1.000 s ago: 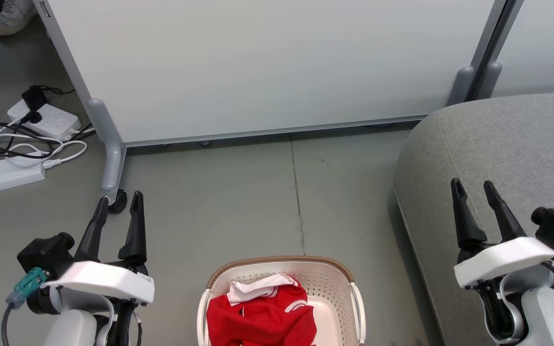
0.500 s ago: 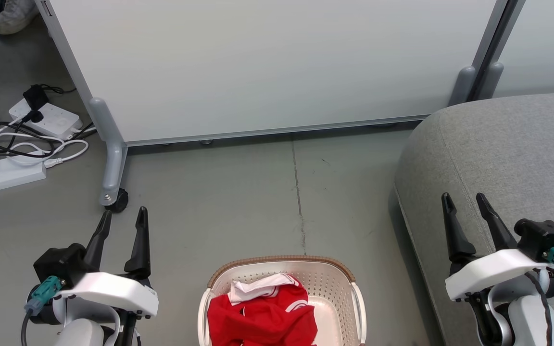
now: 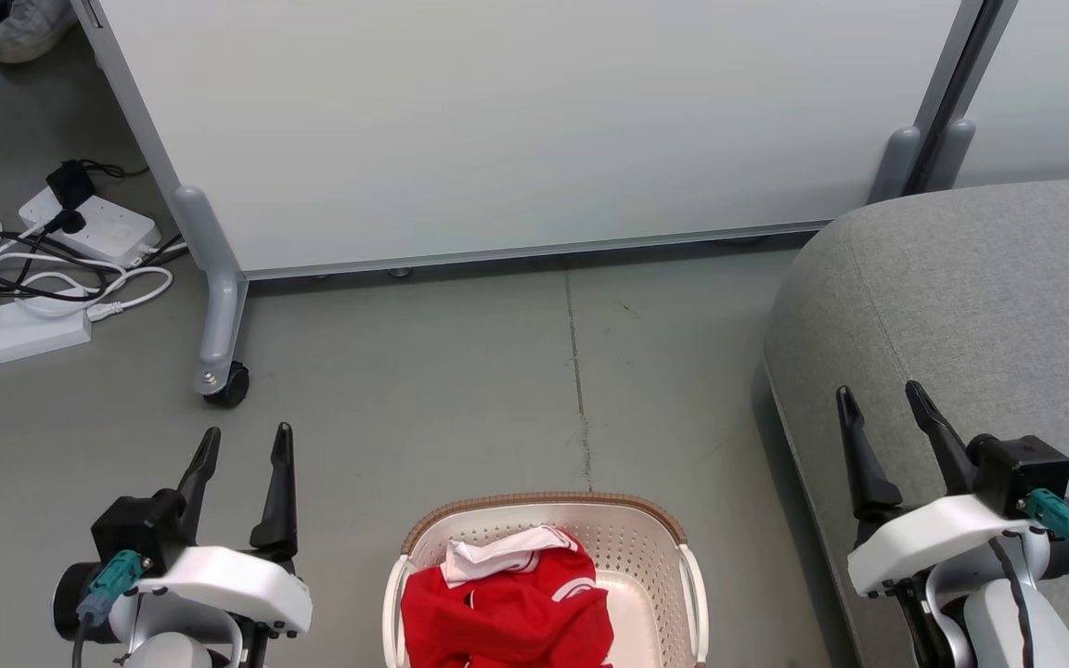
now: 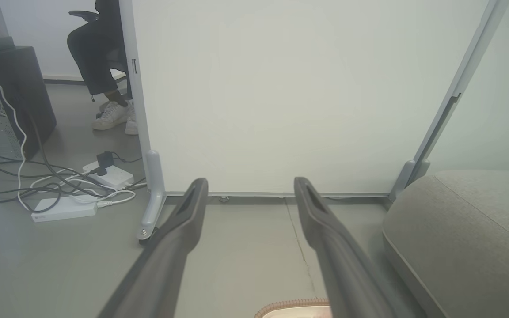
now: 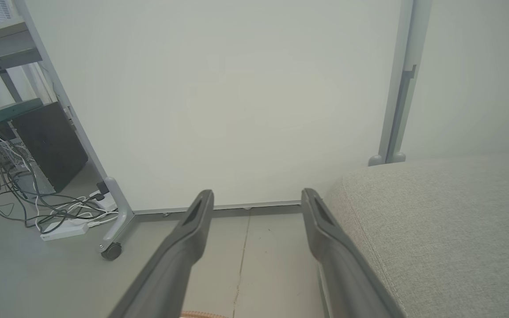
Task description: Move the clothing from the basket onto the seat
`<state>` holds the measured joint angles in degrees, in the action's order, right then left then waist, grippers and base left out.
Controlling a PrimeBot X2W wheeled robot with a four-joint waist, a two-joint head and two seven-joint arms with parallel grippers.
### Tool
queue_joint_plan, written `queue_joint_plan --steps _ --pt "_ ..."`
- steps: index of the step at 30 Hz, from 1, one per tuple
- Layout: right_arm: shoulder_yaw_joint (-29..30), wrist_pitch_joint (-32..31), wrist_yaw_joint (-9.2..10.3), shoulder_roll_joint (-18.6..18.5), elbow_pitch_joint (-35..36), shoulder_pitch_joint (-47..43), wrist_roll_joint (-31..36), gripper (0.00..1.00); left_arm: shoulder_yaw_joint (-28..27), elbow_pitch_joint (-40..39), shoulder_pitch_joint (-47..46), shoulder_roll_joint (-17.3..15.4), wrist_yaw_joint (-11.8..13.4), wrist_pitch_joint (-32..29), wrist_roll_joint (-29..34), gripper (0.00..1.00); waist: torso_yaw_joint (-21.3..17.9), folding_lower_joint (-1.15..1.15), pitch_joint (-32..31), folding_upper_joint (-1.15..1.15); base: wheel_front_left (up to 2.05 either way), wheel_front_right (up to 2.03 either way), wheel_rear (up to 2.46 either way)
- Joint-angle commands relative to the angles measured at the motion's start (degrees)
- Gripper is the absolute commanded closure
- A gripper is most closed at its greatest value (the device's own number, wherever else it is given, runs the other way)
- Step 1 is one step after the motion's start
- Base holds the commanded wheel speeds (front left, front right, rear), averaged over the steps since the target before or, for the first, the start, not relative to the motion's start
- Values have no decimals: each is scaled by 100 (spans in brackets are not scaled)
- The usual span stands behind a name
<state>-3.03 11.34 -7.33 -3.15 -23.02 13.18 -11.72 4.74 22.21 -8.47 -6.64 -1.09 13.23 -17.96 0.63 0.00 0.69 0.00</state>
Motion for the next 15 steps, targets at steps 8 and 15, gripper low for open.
queue_joint_plan --steps 8,15 --pt "8 127 -26 -2 -16 -87 345 0 -11 79 60 -11 36 107 300 0 3 0 -13 0 0 0 0" --pt "43 206 -27 5 -12 -141 452 0 12 100 86 24 72 162 499 0 4 0 -16 0 0 0 0"
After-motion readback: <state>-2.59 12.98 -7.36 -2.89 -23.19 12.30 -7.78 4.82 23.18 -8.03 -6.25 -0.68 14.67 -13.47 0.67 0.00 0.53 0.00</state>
